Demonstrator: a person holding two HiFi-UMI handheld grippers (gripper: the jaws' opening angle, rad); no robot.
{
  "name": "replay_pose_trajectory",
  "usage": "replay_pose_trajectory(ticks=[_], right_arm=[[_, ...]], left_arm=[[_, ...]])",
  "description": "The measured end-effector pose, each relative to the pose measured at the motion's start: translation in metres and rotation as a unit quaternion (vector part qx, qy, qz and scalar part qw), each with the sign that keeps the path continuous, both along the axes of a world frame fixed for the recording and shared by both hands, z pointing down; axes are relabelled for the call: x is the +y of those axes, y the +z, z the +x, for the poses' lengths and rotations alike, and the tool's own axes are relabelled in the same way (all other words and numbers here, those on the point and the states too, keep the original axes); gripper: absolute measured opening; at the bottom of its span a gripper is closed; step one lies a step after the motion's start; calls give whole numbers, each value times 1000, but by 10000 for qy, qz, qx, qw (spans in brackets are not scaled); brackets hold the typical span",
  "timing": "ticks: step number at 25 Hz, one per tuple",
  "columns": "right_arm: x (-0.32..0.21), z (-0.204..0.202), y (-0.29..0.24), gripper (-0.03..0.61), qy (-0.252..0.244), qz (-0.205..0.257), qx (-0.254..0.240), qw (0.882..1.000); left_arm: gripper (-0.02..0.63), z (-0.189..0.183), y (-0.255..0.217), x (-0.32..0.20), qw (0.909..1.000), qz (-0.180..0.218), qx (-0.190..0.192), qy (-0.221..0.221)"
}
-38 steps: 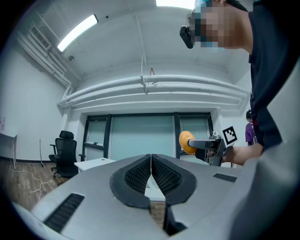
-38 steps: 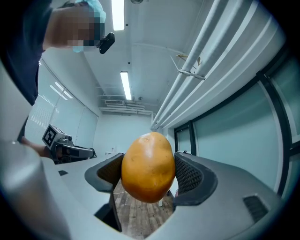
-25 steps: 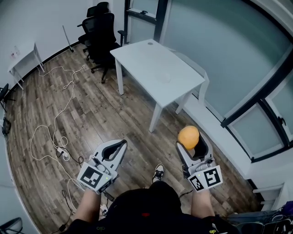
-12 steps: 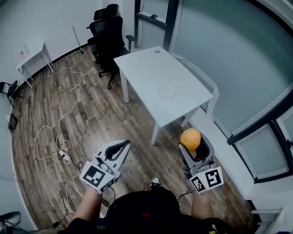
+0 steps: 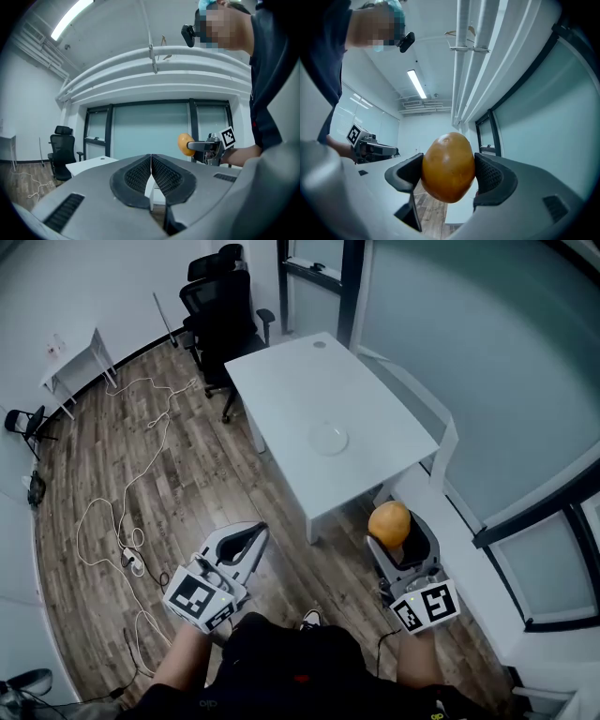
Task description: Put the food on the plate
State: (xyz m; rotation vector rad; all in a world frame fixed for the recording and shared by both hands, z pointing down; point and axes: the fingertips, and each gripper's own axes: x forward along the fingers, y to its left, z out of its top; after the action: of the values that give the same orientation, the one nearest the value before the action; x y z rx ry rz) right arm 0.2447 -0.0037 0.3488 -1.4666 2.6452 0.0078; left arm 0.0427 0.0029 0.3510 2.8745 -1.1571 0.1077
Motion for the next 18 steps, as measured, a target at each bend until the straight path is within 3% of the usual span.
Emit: replay_pose_trajectory(ticks=[4,14,18], right_arm=[[-14,20,4,348,33,-52,-140,9999],[-61,33,18,348,204,-105,6,9997],[-98,26,18,348,274,-177,165,9993]], left_arm=[[23,26,4,-18,9997,-19,-175,176],[23,56,25,-90,9984,-110,11,555],[23,50,26,-130,9978,-121,104,651]])
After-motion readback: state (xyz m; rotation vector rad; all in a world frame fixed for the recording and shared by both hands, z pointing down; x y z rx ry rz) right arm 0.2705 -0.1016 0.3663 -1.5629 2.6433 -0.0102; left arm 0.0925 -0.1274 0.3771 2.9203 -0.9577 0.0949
